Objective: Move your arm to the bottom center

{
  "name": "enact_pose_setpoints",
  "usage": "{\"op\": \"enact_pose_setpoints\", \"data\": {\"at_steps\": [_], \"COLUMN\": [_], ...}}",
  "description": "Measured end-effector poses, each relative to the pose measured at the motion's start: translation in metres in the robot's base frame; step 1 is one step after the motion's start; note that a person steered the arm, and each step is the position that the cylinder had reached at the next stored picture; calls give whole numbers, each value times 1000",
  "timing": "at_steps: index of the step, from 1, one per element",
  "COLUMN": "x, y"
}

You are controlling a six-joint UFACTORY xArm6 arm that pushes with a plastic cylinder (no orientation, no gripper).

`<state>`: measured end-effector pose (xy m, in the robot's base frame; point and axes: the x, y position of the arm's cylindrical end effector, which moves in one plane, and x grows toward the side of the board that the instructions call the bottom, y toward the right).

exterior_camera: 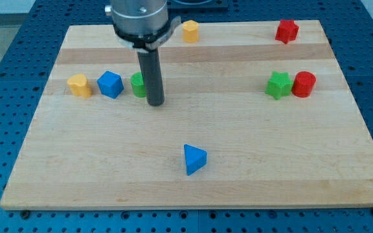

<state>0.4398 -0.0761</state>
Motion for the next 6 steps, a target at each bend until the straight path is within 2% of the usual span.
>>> {"op": "enact_pose_setpoints", "data": {"at_steps": [3,4,5,6], "x": [157,175,175,169], "y": [-7,41,78,83]}}
